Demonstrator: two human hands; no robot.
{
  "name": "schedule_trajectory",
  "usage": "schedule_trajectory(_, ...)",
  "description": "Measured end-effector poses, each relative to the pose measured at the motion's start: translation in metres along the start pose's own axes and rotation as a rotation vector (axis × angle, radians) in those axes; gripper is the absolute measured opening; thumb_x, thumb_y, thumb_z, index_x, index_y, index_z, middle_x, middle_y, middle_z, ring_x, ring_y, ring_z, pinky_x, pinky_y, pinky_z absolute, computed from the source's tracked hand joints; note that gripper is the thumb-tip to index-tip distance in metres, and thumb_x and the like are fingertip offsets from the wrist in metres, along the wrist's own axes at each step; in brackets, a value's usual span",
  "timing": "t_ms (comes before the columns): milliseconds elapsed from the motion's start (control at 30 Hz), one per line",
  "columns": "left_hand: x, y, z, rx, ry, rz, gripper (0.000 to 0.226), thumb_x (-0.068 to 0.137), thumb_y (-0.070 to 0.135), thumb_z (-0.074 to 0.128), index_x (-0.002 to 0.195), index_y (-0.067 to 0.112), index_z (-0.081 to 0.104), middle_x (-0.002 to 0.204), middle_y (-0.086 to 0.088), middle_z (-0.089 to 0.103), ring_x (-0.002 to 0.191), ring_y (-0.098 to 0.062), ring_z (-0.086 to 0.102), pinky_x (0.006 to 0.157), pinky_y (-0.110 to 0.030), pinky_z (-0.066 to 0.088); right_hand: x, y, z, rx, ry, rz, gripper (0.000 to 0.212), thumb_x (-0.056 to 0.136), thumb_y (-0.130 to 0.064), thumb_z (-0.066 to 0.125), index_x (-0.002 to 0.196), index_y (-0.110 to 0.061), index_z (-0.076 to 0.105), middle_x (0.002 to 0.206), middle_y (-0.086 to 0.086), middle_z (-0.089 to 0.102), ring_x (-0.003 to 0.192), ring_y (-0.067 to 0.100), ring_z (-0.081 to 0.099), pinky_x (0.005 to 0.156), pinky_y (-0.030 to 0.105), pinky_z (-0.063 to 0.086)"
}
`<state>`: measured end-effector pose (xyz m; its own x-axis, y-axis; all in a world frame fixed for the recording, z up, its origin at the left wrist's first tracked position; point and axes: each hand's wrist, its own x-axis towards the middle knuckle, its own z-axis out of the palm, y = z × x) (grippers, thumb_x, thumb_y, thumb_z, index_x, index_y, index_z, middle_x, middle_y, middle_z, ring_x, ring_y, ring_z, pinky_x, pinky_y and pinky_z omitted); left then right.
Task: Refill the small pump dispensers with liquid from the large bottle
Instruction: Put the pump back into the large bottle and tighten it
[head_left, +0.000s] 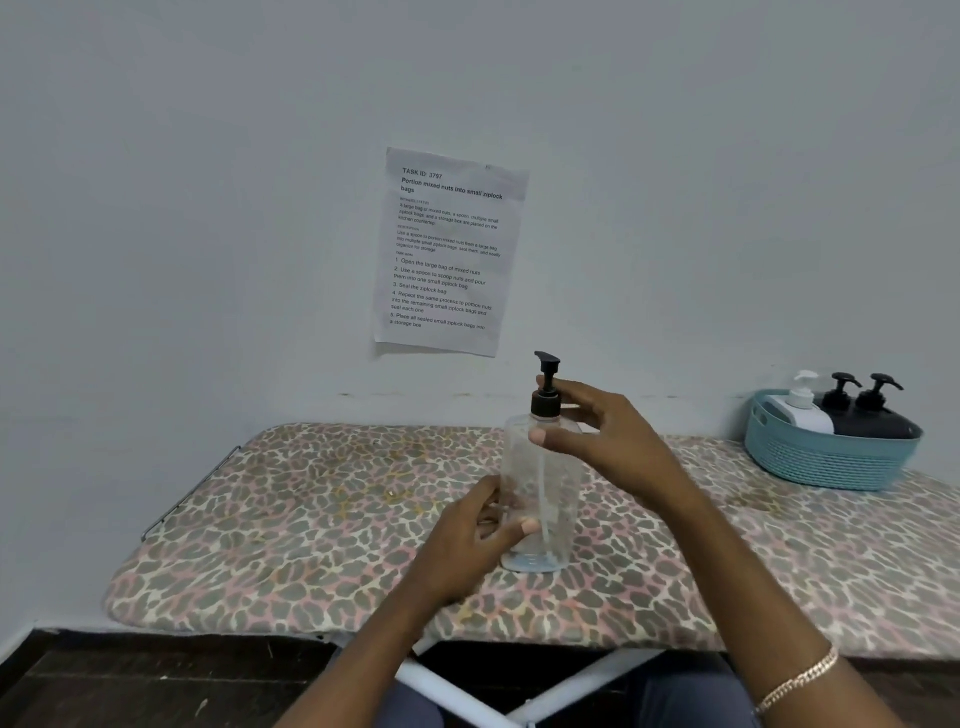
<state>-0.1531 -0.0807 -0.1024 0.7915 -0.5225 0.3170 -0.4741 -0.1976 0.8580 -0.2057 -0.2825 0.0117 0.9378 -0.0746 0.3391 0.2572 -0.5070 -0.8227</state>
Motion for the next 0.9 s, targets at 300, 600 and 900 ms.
schedule_trajectory(300,0.018,-0.01,0.008,-0.101,-0.033,-0.042,0.049,0.098,0.047,0.069,0.144,0.051,0.05,0.134,0.028,0.066,0.125,0.002,0.063,0.099,-0.02,0.052,0.004,0.016,-0.042,-0.117,-0.208,0.008,0.056,0.083,-0.028,0.088,0.134,-0.039,0.067,0.122,-0.017,0.074,0.108,0.002,0.071,0.094,0.035,0.06)
schedule_trajectory(600,0.099,0.015,0.071,-0.098,-0.032,-0.013,0.042,0.101,0.043,0.066,0.136,0.057,0.048,0.128,0.026,0.062,0.113,0.004,0.063,0.083,-0.013,0.053,0.022,0.048,-0.096,-0.372,0.119,0.053,0.069,0.075,-0.049,0.09,0.137,-0.031,0.064,0.12,-0.013,0.071,0.101,-0.002,0.069,0.077,0.016,0.05)
schedule_trajectory(900,0.225,0.045,0.182,0.021,-0.078,0.028,0.105,0.076,0.05,0.09,0.161,0.033,0.029,0.153,0.0,0.051,0.136,-0.02,0.054,0.109,-0.044,0.052,0.059,0.102,-0.175,-0.519,0.474,0.159,0.073,0.08,-0.042,0.088,0.139,-0.01,0.061,0.118,0.006,0.07,0.093,0.017,0.067,0.082,0.033,0.054)
